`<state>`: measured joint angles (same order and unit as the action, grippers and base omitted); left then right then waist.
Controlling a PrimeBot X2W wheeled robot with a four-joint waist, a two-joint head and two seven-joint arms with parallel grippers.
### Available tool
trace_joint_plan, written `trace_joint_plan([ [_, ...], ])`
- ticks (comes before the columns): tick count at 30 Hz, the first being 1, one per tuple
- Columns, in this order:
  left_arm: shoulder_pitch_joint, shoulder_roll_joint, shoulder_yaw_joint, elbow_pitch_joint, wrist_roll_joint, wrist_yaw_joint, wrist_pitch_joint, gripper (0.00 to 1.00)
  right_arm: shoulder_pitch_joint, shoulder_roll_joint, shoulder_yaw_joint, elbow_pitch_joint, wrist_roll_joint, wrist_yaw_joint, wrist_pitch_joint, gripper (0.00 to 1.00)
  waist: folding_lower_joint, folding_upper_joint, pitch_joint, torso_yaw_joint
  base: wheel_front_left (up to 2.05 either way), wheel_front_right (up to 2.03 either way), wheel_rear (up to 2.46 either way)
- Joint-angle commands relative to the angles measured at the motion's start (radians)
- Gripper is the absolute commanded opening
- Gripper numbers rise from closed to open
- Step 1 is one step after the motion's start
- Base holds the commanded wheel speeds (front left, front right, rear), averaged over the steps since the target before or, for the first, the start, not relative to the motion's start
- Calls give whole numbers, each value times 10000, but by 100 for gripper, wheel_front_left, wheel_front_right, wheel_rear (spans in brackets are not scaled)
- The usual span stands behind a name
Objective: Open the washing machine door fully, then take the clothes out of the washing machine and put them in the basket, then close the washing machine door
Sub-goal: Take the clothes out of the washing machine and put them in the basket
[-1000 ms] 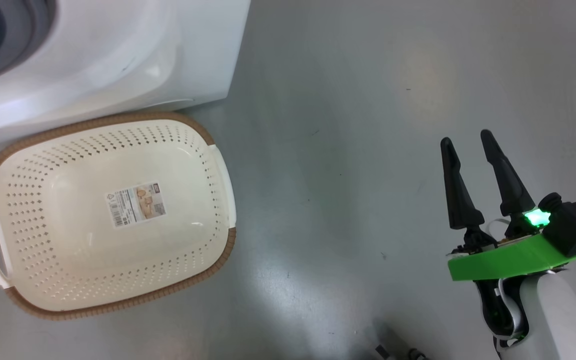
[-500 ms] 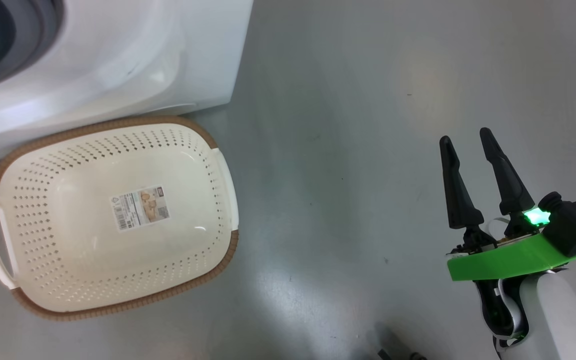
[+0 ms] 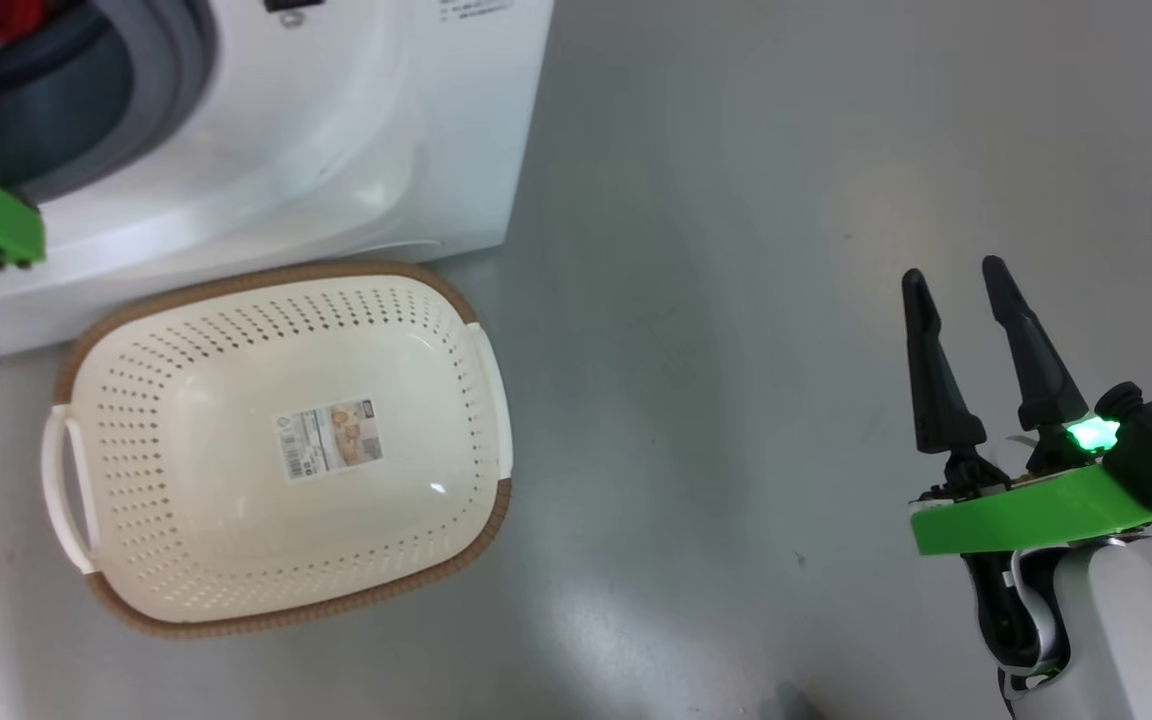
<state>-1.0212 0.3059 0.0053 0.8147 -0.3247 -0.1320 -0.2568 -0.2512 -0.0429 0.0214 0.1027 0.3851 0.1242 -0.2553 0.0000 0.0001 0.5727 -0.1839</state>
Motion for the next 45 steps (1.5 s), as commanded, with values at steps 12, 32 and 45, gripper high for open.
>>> trace_joint_plan([
  [12, 2835, -1066, 1960, -3668, 834, 14, -49, 0, 253, -74, -212, -136, -71, 65, -65, 100, 0, -1, -698, 639, 0, 0, 0],
  [32, 5825, -2413, 2981, -9010, 1551, 14, -49, 0, 396, -74, -223, 23, 133, 65, -65, 100, 0, -1, -1206, 628, 0, 0, 0],
  [45, 6468, -2525, 2657, -7790, 1434, 14, -49, 0, 458, -74, -146, 42, 195, 65, -65, 100, 0, -1, -1274, 525, 0, 0, 0],
])
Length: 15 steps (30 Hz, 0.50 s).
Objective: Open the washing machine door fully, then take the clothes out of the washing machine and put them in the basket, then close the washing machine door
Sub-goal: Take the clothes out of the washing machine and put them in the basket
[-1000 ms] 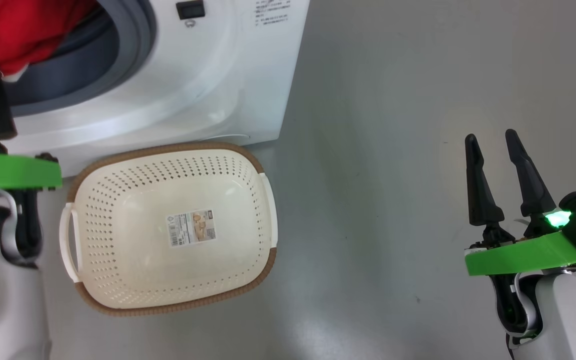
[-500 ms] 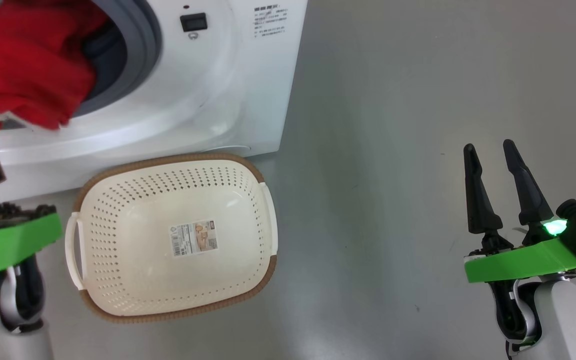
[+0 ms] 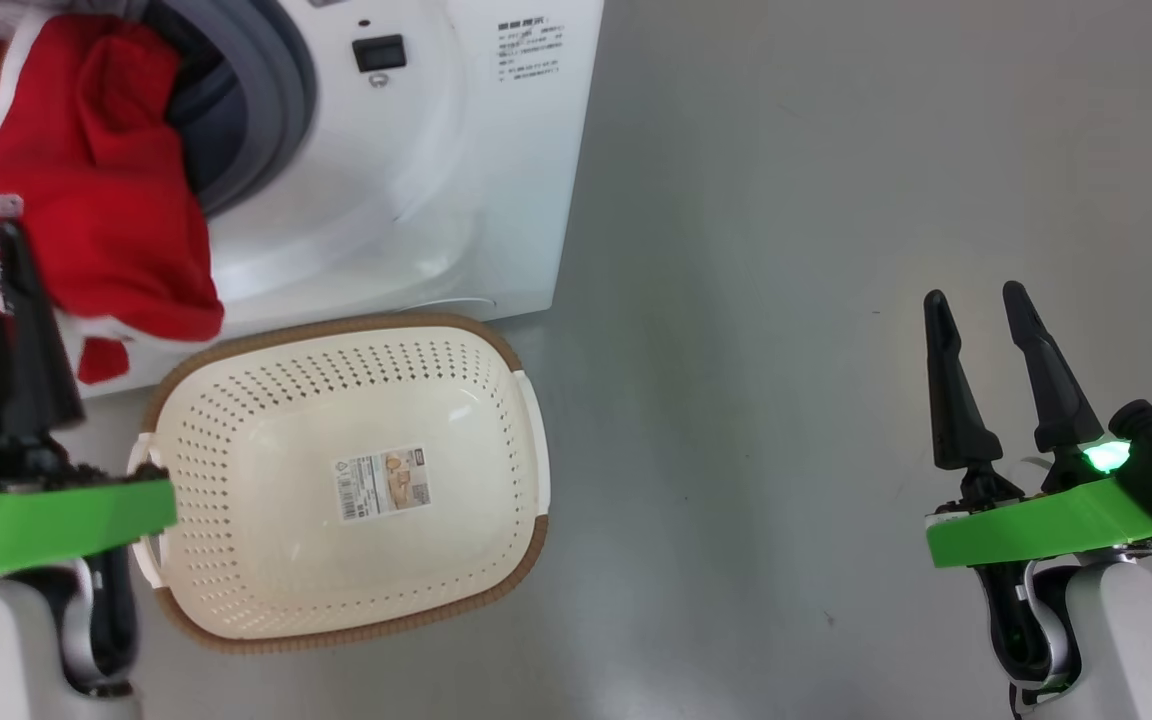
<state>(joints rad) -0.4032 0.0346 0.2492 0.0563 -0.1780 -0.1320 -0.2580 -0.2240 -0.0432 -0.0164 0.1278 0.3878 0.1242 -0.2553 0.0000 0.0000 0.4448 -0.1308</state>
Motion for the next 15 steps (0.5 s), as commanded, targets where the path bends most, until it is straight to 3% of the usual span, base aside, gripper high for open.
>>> trace_joint_plan([
  [1, 330, 186, 185, -4, -62, 14, -38, 0, 191, -70, 232, -208, 175, 65, -65, 100, 0, 0, 17, -13, 0, 0, 0],
  [15, 264, 306, -418, 3052, 61, 13, -38, 0, -31, -70, 296, -282, 272, 65, -65, 100, 0, 0, 584, -80, 0, 0, 0],
])
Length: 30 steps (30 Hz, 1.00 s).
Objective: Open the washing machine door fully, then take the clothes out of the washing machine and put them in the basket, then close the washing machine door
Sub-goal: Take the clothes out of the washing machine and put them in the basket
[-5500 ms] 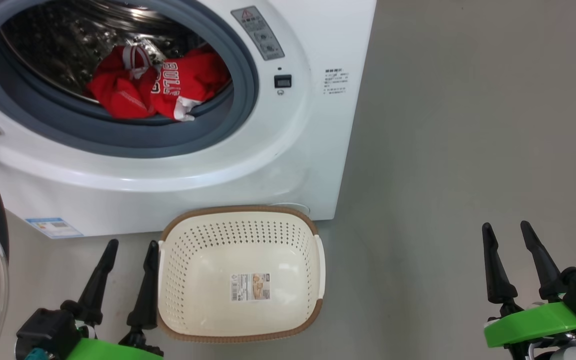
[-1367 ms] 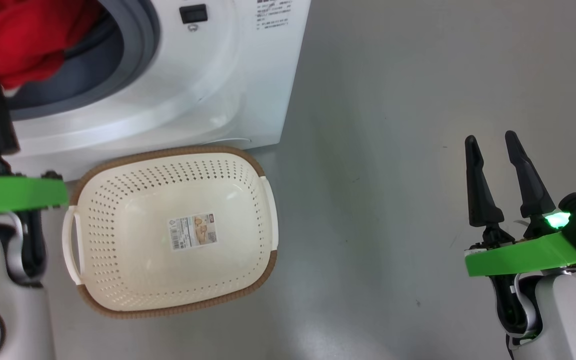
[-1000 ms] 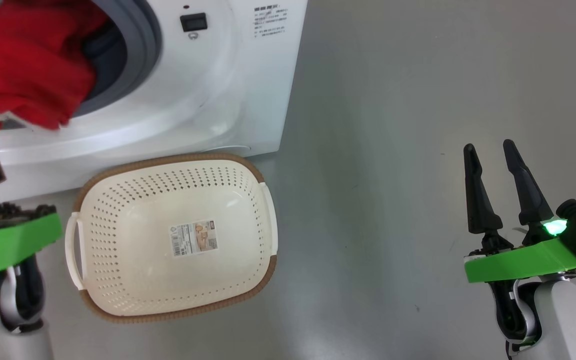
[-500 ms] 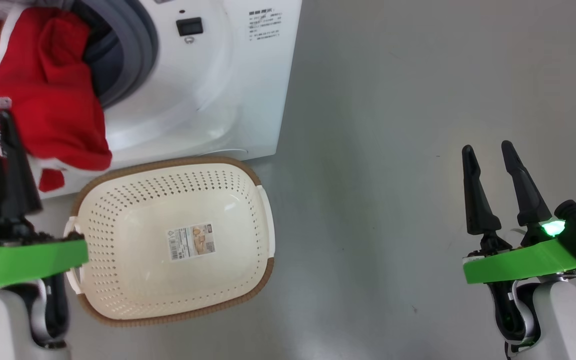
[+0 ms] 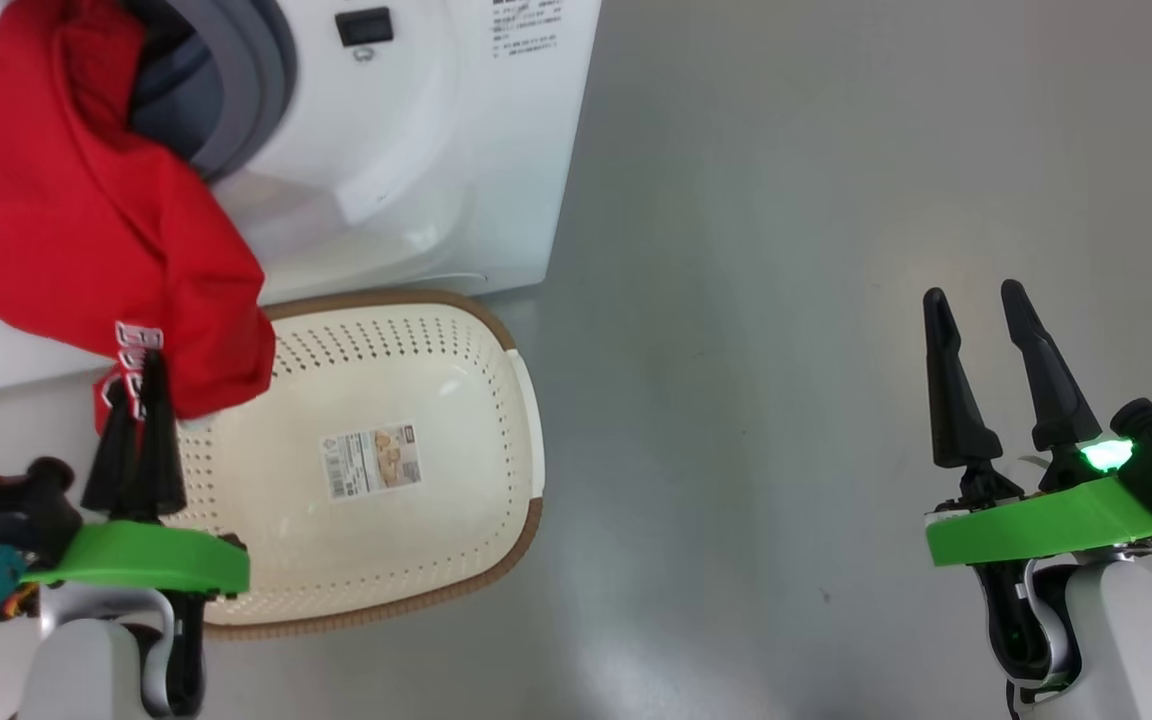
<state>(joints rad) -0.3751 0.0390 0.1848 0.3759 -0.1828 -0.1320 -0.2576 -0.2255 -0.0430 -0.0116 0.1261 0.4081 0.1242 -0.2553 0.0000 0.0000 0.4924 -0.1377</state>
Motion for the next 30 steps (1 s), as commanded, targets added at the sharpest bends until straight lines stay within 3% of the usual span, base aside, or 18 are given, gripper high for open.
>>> trace_joint_plan([
  [1, -86, 285, 180, 64, 113, 13, -42, 0, -43, -72, 246, -277, 72, 65, -65, 100, 0, 0, 176, -15, 0, 0, 0],
  [10, -813, 550, -248, 1280, 63, 13, -42, 12, -312, -72, 302, -352, 156, 65, -65, 100, 0, 0, 802, -155, 0, 0, 0],
  [13, -1138, 709, -373, 1715, 104, 13, -42, 44, -419, -72, 334, -377, 209, 65, -65, 100, 0, 0, 1056, -235, 0, 0, 0],
  [17, -1614, 887, -414, 2098, 112, 13, -42, 63, -550, -72, 319, -420, 264, 65, -65, 100, 0, 0, 1367, -310, 0, 0, 0],
  [19, -1899, 969, -435, 2267, 115, 13, -42, 92, -610, -72, 304, -437, 273, 65, -65, 100, 0, 0, 1508, -332, 0, 0, 0],
  [22, -2080, 1011, -451, 2372, 103, 13, -42, 100, -650, -72, 280, -438, 275, 65, -65, 100, 0, 0, 1582, -331, 0, 0, 0],
  [30, -2066, 979, -472, 2313, 17, 13, -42, 100, -679, -72, 218, -406, 224, 65, -65, 100, 0, 0, 1462, -235, 0, 0, 0],
])
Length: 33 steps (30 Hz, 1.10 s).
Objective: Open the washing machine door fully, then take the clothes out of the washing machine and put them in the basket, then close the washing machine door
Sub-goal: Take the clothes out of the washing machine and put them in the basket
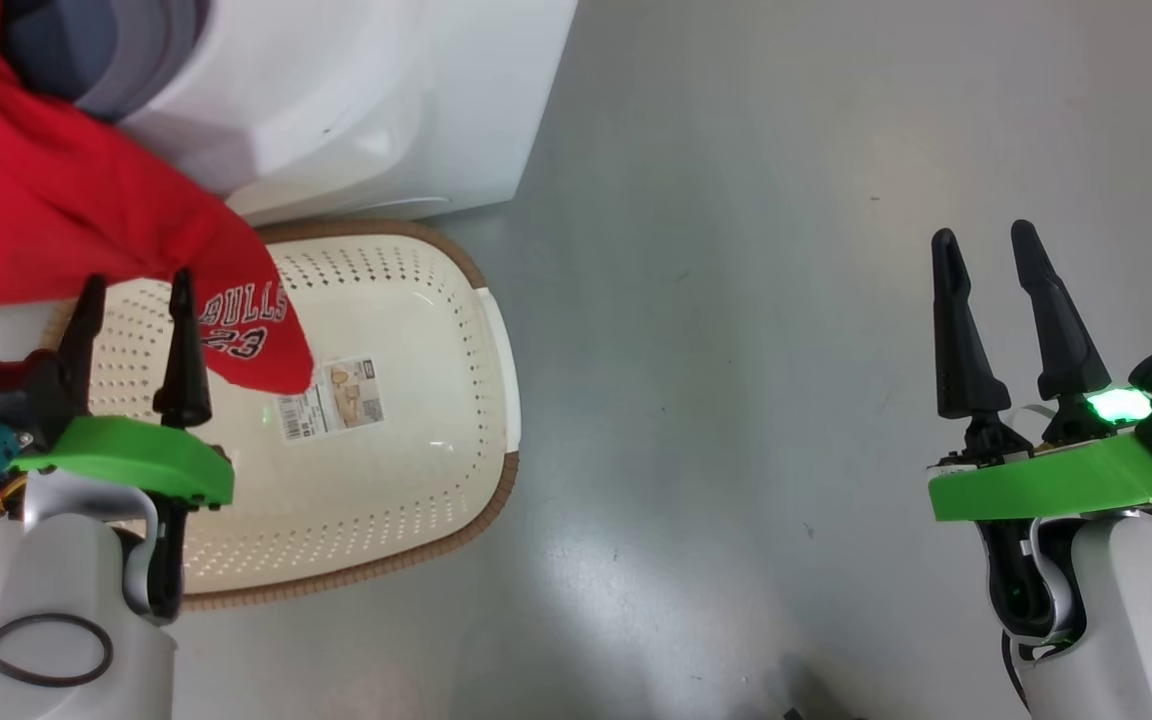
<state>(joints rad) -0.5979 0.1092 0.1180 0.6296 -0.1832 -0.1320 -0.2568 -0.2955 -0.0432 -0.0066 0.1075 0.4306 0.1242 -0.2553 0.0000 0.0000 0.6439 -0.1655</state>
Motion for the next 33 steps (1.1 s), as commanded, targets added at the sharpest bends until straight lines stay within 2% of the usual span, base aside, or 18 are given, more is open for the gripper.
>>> trace_joint_plan([
  [1, 204, 261, 193, -287, 0, 13, -49, 100, 28, -70, 165, -212, -13, 65, -65, 100, 0, 0, -90, 66, 0, 0, 0],
  [19, 1298, -188, 741, -2423, -186, 13, -49, 100, 311, -70, 56, -93, -429, 65, -65, 100, 0, 0, -790, 548, 0, 0, 0],
  [33, 3206, -568, 1212, -4555, -497, 13, -49, 100, 687, -70, -24, -8, -690, 65, -65, 100, 0, 0, -1337, 800, 0, 0, 0],
])
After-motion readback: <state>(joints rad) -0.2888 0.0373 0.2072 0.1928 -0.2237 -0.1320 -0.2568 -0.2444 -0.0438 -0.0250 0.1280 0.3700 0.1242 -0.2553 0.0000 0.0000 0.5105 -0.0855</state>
